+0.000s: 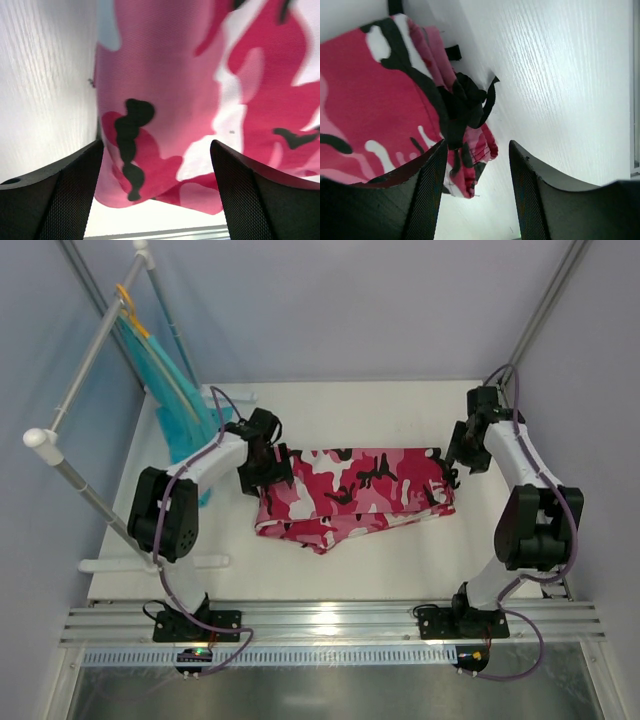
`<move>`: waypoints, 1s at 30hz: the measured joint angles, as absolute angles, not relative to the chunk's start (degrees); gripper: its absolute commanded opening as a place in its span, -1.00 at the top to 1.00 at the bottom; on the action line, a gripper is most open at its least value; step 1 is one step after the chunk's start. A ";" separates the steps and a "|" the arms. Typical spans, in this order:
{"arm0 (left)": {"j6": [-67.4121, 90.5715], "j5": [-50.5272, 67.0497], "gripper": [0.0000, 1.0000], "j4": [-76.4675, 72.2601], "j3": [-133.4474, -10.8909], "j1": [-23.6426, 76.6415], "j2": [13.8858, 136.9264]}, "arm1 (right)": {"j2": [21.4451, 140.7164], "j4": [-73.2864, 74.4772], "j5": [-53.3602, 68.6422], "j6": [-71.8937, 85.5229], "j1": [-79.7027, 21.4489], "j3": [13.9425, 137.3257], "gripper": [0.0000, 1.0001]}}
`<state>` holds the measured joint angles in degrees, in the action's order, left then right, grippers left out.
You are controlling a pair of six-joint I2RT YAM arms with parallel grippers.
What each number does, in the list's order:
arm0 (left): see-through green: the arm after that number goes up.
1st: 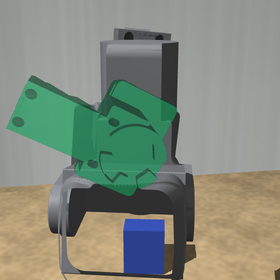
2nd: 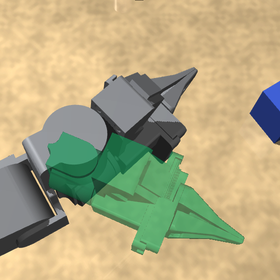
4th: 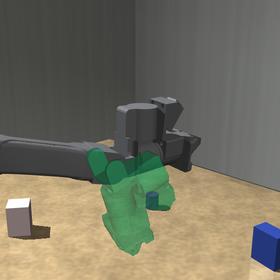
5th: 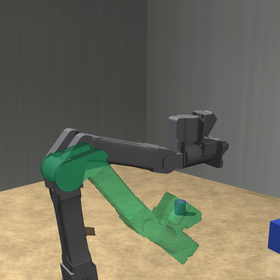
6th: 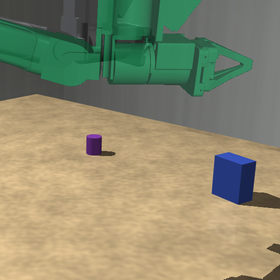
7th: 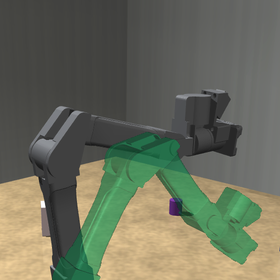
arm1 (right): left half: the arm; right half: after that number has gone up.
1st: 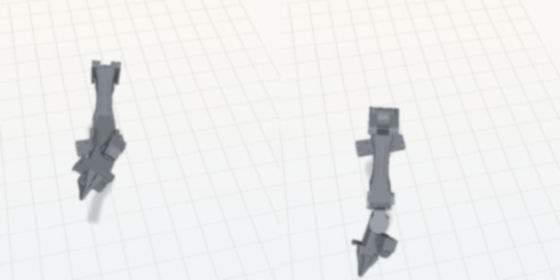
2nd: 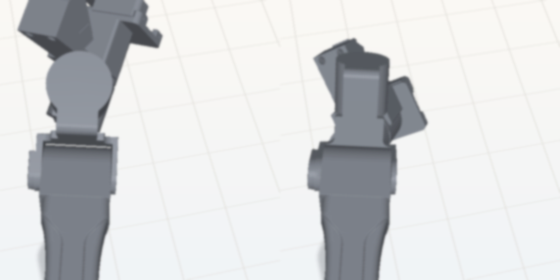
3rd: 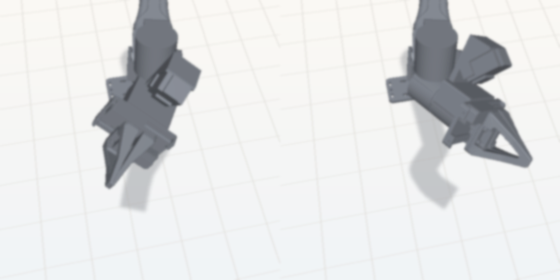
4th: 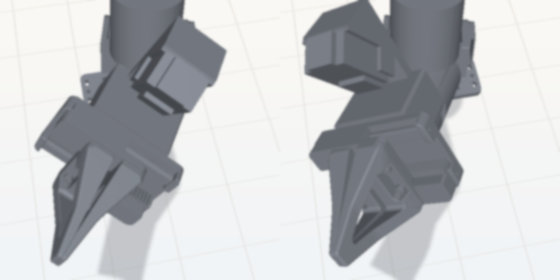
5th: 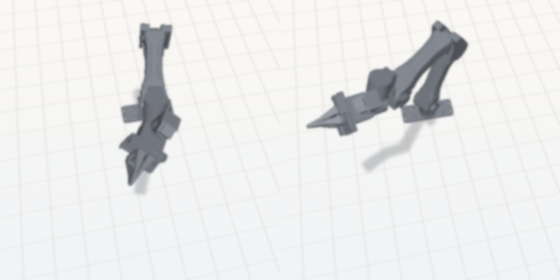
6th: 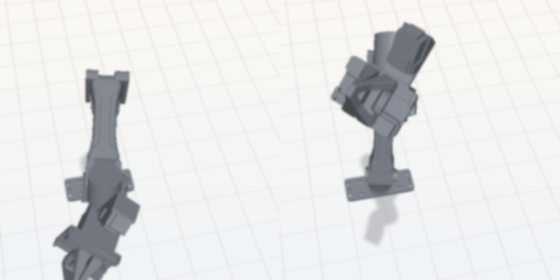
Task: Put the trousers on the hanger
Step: Fold the trousers, then grab a hanger with the left arm
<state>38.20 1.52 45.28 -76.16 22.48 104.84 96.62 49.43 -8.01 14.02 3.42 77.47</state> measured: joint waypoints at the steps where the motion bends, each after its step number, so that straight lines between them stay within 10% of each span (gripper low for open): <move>1: 38.00 1.04 -0.74 45.87 -77.60 22.85 104.71 | 95.42 49.47 -7.90 14.28 3.18 78.04 -0.11; 18: 39.64 5.69 -0.75 38.15 -74.24 26.76 106.45 | 94.02 18.55 31.88 24.29 14.00 47.62 -0.05; 30: 38.30 0.75 -0.59 43.83 -83.44 25.43 108.01 | 91.05 20.67 29.95 22.15 16.19 50.24 -0.05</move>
